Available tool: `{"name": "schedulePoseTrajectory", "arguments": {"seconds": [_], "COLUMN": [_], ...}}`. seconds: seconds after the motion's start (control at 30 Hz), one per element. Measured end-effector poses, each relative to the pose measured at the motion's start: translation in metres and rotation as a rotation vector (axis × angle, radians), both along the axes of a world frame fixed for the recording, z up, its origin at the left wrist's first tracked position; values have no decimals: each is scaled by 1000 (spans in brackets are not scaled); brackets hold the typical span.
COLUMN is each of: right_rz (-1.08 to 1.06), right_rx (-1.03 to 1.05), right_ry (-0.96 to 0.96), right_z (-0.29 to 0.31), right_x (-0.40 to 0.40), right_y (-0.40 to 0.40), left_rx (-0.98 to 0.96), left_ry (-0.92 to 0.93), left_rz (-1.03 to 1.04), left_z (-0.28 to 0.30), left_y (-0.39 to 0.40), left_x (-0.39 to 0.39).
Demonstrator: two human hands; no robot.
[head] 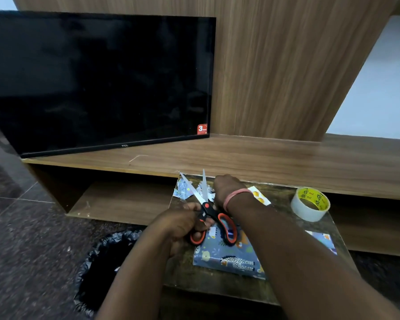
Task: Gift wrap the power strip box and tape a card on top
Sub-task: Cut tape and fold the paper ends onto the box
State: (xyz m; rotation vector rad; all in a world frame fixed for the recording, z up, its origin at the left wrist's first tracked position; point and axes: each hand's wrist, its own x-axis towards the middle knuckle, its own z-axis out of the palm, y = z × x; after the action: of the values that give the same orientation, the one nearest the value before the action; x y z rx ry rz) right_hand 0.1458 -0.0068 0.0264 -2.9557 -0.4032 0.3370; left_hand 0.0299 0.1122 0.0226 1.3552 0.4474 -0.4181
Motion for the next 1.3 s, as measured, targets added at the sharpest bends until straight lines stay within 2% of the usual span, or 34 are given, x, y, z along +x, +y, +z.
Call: {"name": "schedulePoseTrajectory", "arguments": {"seconds": [0.17,0.37,0.5,0.57,0.67,0.73,0.87,0.97,1.03,1.07,1.13,1.17,1.23,1.3], "right_rz": [-120,-53,-86,-187,-195,-161,-167,-169,-186,-215,-268,-280,-331,-336], "right_rx": [74,142,297,527,661,670,497,770,871,891,929,928,809,556], "right_ry": [30,177,227,186,149,122,-4,134,227,251,251,233,132,-1], "right_z": [-3,6,23,26,30,34,29,32,37,39,39,38,33,29], "right_x": [-2,-13,-28,-38,-75,-102,-112,-118,-121,-121,-115,-111,-100,-89], "right_y": [-9,-19,-40,-62,-91,-102,-117,-136,-147,-153,-168,-175,-189,-207], "left_rx": [3,0,-15,-67,-179,-267,-421,-591,-643,-621,-421,-244,241,759], "left_ry": [-6,11,-32,-55,-85,-99,-158,-120,-104,-104,-138,-192,-361,-511], "left_rz": [-18,-28,-35,-26,-60,-135,-272,-313,-325,-311,-250,-218,-203,-383], "left_z": [4,8,8,11,15,18,27,29,29,31,27,23,15,5], "left_y": [-2,-3,-5,-12,-30,-48,-82,-97,-104,-110,-117,-119,-115,-106], "left_x": [-2,-3,-5,-6,-6,-7,-13,-13,-13,-13,-10,-8,-6,-6]}}
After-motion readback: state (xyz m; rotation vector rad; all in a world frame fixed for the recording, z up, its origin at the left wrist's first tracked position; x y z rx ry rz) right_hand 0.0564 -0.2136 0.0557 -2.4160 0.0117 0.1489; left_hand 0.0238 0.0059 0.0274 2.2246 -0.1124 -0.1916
